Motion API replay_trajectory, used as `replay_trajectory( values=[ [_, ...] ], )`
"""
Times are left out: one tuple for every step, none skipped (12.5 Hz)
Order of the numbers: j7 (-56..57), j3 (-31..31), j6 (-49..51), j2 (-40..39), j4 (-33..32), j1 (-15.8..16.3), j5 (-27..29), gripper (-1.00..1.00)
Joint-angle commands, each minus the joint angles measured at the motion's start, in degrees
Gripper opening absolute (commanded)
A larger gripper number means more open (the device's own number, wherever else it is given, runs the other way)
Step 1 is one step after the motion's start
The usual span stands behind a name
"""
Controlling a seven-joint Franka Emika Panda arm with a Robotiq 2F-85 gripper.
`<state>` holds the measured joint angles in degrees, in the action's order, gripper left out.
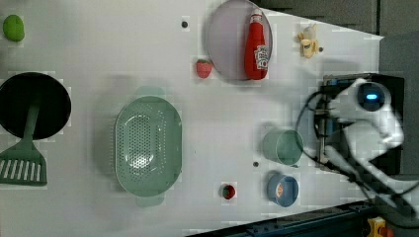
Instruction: Flap open oven.
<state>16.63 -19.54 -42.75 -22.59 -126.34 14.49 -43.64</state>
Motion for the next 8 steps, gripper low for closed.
replay_trajectory(
  values=[
    [-17.75,0.77,3.35,-5.91,-0.27,4.99,-6.05,-0.65],
    [-19.64,0.8,4.27,-8.11,0.82,6.22,-7.38,-0.65],
    [-20.26,0.89,4.92,-10.45,2.11,7.43,-8.32,-0.65],
    [-20.84,0.93,5.51,-12.78,3.84,8.48,-8.97,-0.65],
    [-20.85,0.97,6.02,-15.17,5.56,9.5,-9.72,-0.65],
    [-20.87,0.96,6.57,-17.53,7.35,10.46,-10.05,-0.65],
    [-22.01,0.8,8.09,-19.6,8.88,11.24,-10.05,-0.65],
    [-23.42,0.77,9.51,-21.2,10.07,11.75,-10.04,-0.65]
  ],
)
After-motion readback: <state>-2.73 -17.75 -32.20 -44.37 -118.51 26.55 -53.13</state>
